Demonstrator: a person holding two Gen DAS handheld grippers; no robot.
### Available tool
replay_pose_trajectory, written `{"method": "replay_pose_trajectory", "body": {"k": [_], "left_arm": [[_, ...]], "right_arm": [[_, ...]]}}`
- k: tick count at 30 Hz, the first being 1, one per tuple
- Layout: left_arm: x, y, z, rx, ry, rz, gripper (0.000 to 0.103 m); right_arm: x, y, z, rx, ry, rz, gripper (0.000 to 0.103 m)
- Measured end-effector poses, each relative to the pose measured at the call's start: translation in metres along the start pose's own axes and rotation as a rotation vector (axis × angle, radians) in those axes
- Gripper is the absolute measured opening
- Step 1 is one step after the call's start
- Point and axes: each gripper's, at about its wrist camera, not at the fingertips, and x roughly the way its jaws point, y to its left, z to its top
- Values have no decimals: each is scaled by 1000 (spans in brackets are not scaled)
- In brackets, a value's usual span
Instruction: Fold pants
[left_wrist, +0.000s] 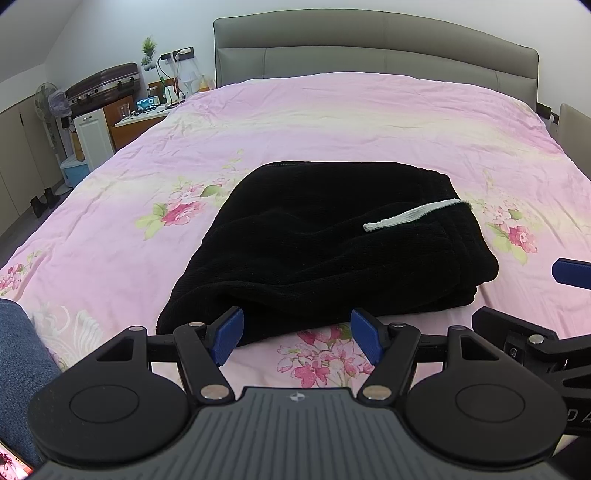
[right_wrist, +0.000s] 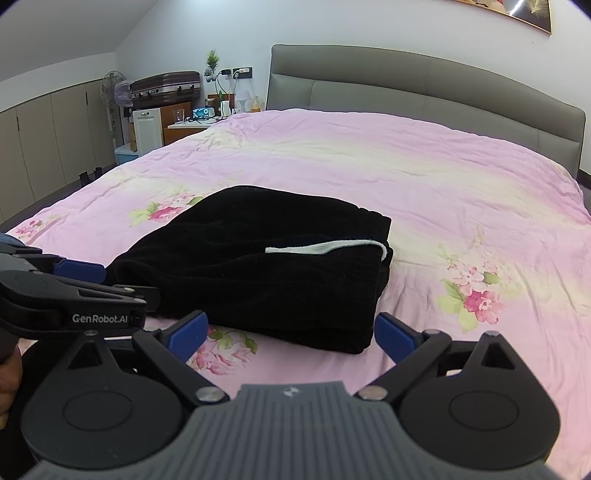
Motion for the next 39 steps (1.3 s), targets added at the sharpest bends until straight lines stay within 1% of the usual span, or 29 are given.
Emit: {"method": "replay_pose_trajectory", "body": {"k": [20,39], "left_arm": [[1,1,0,8,2,2,78],[1,-1,2,43,-7,18,78]], "right_arm": [[-1,0,0,-4,-2,3,93],[-2,0,1,-1,-3,6,93]]}}
